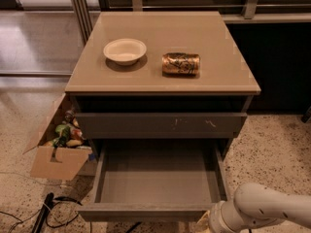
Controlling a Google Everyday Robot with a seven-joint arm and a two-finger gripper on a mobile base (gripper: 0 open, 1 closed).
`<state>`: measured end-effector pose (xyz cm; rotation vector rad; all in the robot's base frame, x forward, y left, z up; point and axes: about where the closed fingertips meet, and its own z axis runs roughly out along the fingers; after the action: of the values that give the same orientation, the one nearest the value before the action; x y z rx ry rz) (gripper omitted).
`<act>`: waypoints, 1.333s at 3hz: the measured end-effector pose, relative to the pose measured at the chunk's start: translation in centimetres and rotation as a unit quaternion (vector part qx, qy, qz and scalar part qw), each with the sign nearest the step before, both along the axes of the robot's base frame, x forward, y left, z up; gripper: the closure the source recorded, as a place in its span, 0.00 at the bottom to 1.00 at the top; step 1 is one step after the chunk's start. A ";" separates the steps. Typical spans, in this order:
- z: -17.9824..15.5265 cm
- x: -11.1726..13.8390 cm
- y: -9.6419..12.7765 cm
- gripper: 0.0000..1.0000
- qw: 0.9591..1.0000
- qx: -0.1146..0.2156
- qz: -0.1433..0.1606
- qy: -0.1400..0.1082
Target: Close middle drawer
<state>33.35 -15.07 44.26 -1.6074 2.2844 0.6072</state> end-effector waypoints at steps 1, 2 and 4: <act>0.0 0.0 0.0 0.58 1.000 0.000 0.000 0.000; 0.0 0.0 0.0 0.35 1.000 0.000 0.000 0.000; -2.4 3.9 2.6 0.00 1.000 0.011 0.014 0.012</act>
Offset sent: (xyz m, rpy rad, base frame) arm 0.0000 0.0000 0.0000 0.0000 0.0000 0.0000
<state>37.25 -12.49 41.89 -1.6327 2.2673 0.6603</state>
